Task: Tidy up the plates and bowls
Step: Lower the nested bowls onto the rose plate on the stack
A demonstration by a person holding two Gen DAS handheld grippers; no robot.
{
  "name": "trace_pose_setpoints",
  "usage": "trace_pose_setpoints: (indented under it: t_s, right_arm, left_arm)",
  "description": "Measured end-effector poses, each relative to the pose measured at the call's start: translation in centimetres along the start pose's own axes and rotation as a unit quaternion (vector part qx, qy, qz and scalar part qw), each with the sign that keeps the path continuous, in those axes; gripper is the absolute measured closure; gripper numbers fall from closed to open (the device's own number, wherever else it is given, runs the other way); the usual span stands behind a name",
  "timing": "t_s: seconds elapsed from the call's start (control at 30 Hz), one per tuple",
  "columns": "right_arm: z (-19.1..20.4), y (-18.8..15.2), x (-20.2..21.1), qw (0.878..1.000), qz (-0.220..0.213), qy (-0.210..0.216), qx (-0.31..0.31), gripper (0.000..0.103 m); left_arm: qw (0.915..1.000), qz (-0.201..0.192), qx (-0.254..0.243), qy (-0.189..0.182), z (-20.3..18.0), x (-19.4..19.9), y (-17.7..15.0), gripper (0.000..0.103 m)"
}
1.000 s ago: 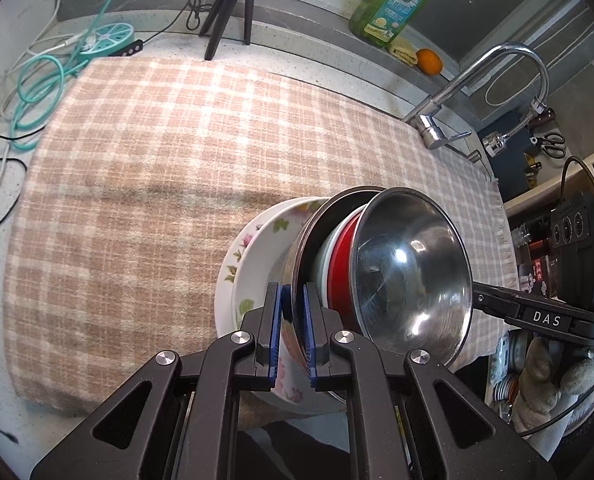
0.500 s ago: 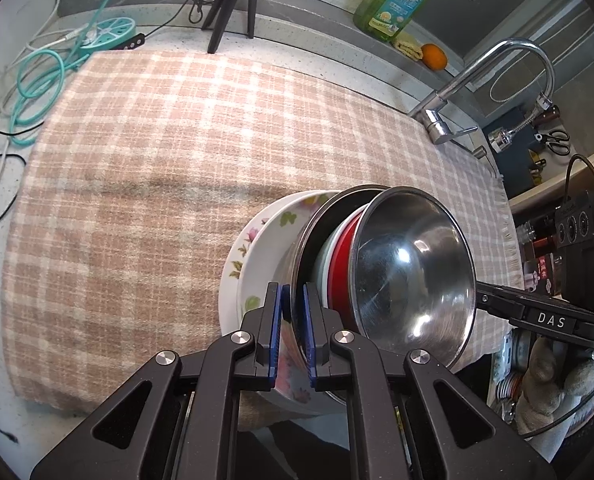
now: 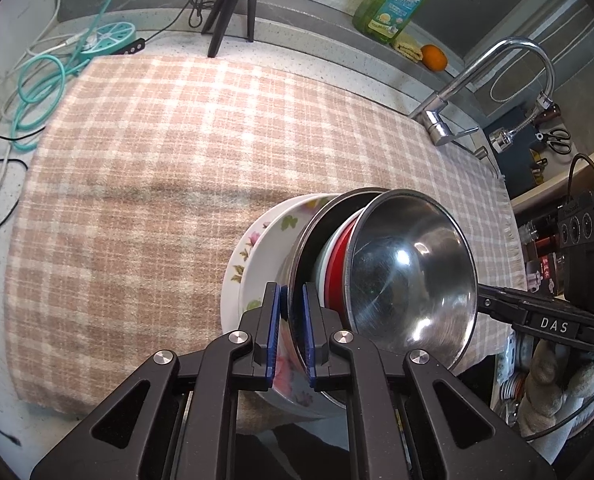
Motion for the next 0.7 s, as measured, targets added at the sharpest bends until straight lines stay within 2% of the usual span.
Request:
trace_pose_setpoints:
  t_s: [0.13, 0.7]
  right_arm:
    - [0.2, 0.1, 0.4, 1.000, -0.005, -0.006, 0.007, 0.091]
    - [0.0, 0.0, 2.6, 0.999, -0.027, -0.026, 0.021, 0.089]
  left_arm:
    - [1.0000, -0.008, -0.001, 0.001, 0.0, 0.5, 0.2, 0.092]
    - [0.9992, -0.038, -0.010, 0.007, 0.0, 2.4, 0.2, 0.092]
Point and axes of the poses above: each gripper's, at about its wrist camera, not at the fingertips, and x roughly against the way its jaws point, z to its left, y to its top, the point moved 9 cm from there along -x, roughly the way its jaws point, and after that the axes turned 15 degrees about x, right-handed, at the moved point
